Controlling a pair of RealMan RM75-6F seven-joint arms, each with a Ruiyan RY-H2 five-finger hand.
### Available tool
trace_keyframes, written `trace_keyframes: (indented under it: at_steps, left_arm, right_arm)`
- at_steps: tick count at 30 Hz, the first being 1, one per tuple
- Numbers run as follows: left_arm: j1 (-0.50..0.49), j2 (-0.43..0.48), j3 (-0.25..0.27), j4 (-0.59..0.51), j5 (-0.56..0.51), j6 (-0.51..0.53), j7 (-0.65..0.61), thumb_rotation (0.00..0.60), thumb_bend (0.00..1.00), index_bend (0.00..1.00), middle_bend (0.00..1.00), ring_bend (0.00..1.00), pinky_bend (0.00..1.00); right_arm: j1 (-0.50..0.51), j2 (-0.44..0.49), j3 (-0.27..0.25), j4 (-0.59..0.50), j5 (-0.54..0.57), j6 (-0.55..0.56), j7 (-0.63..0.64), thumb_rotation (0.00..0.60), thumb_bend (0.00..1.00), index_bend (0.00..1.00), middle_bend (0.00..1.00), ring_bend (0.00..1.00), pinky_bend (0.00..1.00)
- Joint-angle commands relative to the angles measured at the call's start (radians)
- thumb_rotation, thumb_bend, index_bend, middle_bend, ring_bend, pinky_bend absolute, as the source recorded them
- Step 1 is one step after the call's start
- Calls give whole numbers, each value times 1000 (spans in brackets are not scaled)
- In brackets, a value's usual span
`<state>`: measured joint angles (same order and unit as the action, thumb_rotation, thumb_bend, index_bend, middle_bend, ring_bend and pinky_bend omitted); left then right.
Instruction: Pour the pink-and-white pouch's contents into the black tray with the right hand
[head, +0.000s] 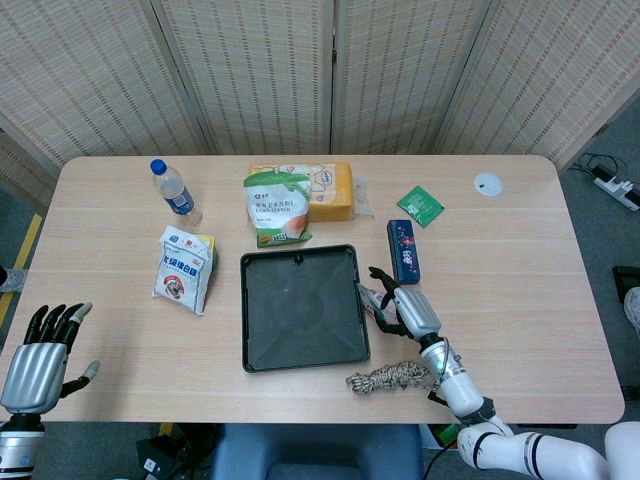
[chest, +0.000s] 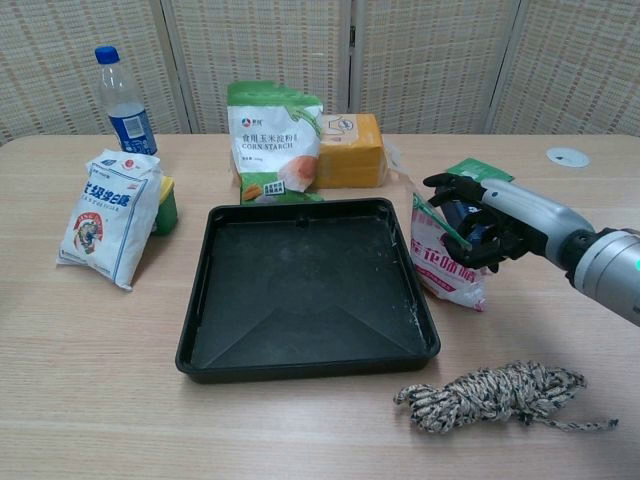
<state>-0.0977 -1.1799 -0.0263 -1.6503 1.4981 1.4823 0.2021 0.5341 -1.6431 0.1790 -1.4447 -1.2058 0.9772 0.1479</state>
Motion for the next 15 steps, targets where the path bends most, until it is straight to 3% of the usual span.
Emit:
trace_keyframes:
  at_steps: [1, 9, 15]
  left_arm:
    - [0, 1, 0, -1, 2, 1, 0, 600, 310, 125, 152, 116, 53]
    - [3, 5, -1, -4, 6, 9, -1, 600, 309, 125, 152, 115, 52]
    - [-2, 2, -1, -11, 12, 4, 8, 600, 309, 124, 152, 116, 52]
  right_arm:
    - [-18, 35, -14, -42, -25, 14, 9, 600, 597, 18, 156, 444, 669]
    - [-53, 124, -38, -88, -93, 90, -35, 600, 567, 15, 156, 416, 609]
    - [-58, 161, -36, -98, -77, 68, -4, 600, 520, 15, 156, 406, 595]
